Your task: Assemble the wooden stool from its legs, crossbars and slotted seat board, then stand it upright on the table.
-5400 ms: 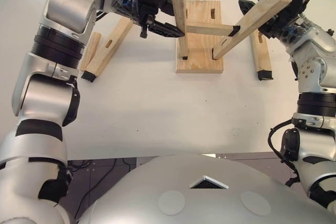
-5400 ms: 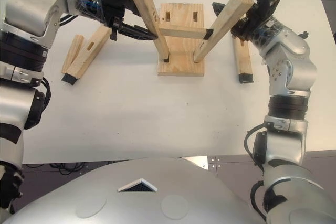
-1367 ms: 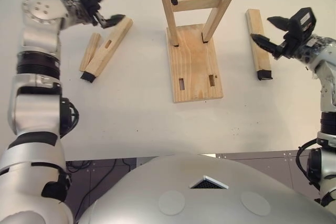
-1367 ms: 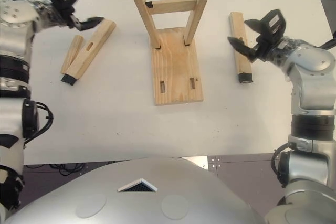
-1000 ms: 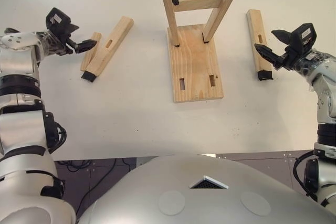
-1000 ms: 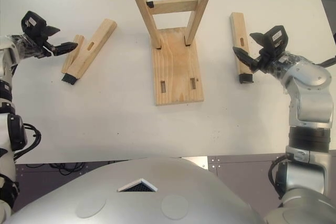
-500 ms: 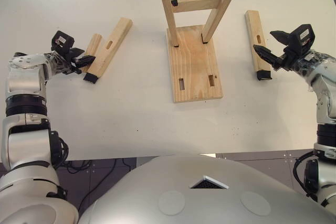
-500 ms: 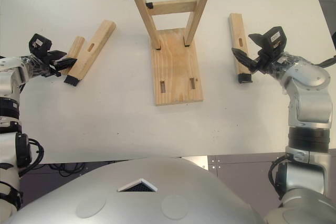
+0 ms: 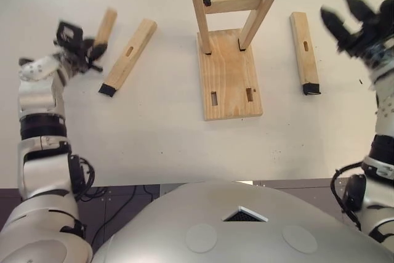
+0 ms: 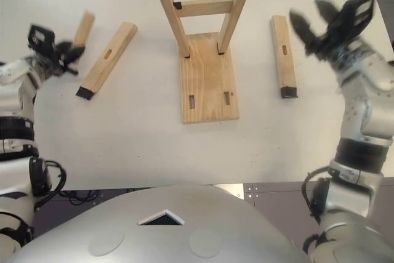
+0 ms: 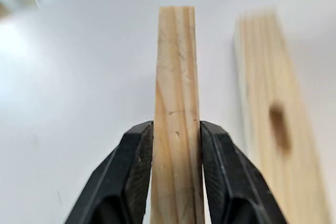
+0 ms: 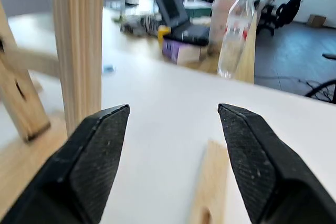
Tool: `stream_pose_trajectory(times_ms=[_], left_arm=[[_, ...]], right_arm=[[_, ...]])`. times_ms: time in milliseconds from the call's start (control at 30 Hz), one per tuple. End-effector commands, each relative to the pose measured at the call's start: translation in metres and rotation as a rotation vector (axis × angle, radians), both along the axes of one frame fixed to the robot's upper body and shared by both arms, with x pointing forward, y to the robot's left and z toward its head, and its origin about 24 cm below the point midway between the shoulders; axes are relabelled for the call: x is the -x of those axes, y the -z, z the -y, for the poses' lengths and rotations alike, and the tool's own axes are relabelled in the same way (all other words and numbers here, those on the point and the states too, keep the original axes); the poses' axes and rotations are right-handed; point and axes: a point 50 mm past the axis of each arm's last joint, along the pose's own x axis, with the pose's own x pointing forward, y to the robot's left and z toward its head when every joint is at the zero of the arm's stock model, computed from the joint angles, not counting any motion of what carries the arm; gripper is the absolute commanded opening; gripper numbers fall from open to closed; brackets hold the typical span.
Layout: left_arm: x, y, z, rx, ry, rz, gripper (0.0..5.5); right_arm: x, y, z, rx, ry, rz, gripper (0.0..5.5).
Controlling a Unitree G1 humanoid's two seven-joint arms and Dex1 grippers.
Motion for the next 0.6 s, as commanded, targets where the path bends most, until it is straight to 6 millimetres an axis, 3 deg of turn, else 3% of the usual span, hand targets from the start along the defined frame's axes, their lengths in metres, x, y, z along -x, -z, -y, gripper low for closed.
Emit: stream_pose_trajectory(times_ms=[33, 133, 233, 367, 600], left_arm=[[-0.008, -0.111, 0.065, 0.054, 0.265, 0.597, 1.25], [0.002, -0.137, 0.104, 0.070, 0.416, 0.730, 1.25], [0.011, -0.143, 0.126, 0.068, 0.523, 0.750, 1.25], [0.023, -0.136, 0.147, 0.104, 0.625, 0.725, 1.25], [0.037, -0.122, 0.166, 0.101, 0.750, 0.676, 1.25]], right_arm=[[0.007, -0.065, -0.041, -0.378, -0.136, 0.167, 3.11], [0.023, -0.102, -0.087, -0.535, -0.377, 0.210, 3.11], [0.032, -0.118, -0.114, -0.593, -0.485, 0.183, 3.11], [0.028, -0.110, -0.130, -0.622, -0.492, 0.112, 3.11], [0.022, -0.095, -0.137, -0.669, -0.505, 0.053, 3.11]])
